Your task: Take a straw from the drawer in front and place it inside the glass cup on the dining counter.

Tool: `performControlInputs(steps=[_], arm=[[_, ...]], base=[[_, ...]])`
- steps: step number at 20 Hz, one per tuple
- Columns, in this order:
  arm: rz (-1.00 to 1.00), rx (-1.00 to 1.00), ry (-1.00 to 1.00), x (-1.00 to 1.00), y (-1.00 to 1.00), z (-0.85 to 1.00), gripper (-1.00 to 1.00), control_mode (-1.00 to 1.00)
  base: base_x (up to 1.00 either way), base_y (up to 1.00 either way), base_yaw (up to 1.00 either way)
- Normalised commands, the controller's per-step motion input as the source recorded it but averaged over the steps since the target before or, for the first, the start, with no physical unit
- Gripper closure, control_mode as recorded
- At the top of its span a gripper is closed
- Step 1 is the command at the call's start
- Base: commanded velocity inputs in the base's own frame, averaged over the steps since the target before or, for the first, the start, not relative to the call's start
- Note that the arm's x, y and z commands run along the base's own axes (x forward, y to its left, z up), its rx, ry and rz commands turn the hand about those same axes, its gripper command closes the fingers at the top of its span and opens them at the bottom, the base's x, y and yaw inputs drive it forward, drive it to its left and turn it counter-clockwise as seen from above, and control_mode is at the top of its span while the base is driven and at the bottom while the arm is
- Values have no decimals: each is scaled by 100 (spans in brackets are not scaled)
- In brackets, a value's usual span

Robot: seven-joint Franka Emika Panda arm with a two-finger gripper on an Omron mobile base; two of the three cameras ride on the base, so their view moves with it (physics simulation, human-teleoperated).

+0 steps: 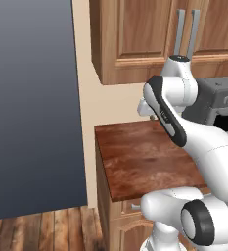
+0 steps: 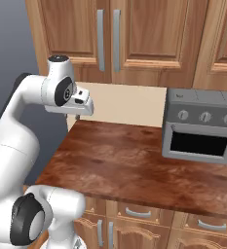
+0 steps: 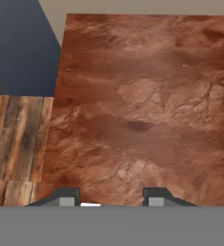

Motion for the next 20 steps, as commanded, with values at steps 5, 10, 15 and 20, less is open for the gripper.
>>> performControlInputs(steps=[5, 10, 15, 20], arm=[[0, 0, 0, 0, 0, 0, -100, 100], [0, 0, 0, 0, 0, 0, -100, 100], [0, 0, 0, 0, 0, 0, -100, 100], [0, 0, 0, 0, 0, 0, -100, 100]], base=[[-24, -6, 0], [-97, 2, -6], [-83, 61, -24], [-19, 98, -43]])
